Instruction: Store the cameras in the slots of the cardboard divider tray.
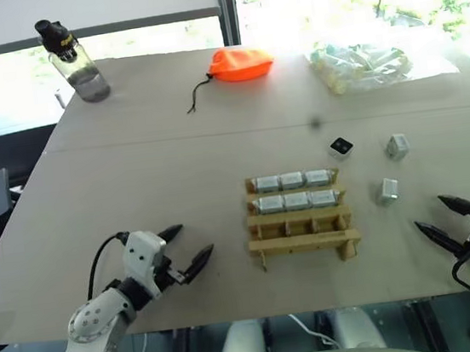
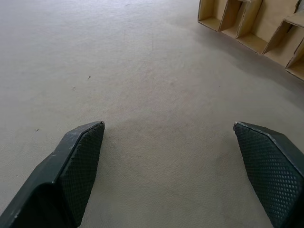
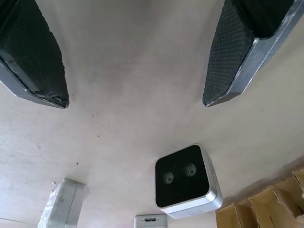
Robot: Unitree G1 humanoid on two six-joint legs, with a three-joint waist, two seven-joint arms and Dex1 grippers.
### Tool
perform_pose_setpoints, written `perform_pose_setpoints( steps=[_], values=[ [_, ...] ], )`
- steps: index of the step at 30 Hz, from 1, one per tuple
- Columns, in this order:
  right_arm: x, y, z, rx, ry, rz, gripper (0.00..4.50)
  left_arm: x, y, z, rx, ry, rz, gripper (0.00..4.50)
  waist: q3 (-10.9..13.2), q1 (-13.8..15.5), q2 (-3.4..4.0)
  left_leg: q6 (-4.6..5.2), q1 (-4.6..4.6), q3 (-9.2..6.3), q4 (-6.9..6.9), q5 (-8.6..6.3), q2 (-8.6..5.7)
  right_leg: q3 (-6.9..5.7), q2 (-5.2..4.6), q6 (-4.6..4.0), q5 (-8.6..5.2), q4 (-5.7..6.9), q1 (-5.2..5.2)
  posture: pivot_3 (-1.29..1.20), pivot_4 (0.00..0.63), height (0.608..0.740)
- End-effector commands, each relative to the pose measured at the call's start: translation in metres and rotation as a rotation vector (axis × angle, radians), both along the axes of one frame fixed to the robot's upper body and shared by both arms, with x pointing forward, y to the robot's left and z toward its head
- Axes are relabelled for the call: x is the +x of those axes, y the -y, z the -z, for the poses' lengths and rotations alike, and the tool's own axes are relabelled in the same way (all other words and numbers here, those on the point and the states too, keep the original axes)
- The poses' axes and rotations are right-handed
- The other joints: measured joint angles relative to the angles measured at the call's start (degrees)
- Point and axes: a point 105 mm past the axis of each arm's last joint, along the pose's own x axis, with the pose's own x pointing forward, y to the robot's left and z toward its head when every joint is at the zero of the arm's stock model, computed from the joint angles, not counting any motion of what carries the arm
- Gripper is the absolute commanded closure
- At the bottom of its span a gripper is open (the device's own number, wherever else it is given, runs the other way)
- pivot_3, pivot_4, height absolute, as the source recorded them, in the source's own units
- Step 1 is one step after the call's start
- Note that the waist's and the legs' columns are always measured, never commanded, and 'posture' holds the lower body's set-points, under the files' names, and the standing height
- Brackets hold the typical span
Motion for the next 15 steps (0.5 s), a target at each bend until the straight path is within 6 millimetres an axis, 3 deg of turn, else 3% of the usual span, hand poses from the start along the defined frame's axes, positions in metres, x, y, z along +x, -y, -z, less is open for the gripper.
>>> perform_pose_setpoints(
  steps=[1,9,12,15],
  values=[
    [0.001,0.0,-0.012,-0.013,0.049,-0.001,0.05,-0.003,0.001,0.003,-0.007,-0.019,0.018,0.0,0.0,0.0,0.0,0.0,0.0,0.0,0.0,0.0,0.0,0.0,0.0,0.0,0.0,0.0,0.0,0.0,0.15,0.74],
    [-0.001,0.0,-0.01,-0.019,0.033,0.054,0.05,-0.001,0.004,-0.002,0.001,0.002,0.054,0.0,0.0,0.0,0.0,0.0,0.0,0.0,0.0,0.0,0.0,-0.01,0.0,0.0,0.0,0.0,0.0,0.0,0.15,0.74],
    [0.001,0.002,-0.013,-0.006,0.011,0.167,0.05,0.0,0.009,-0.016,0.001,0.015,0.124,0.0,0.0,0.0,-0.01,0.0,-0.02,-0.01,0.0,0.0,0.0,-0.01,-0.01,0.0,0.0,0.0,-0.01,0.0,0.15,0.74],
    [-0.005,-0.011,-0.023,0.065,0.002,0.205,0.05,-0.001,0.021,-0.03,0.052,0.006,0.258,0.0,0.0,0.0,-0.01,-0.02,-0.06,-0.08,0.0,0.01,0.05,-0.06,-0.01,0.0,0.0,0.03,-0.04,0.0,0.15,0.74]
  ],
)
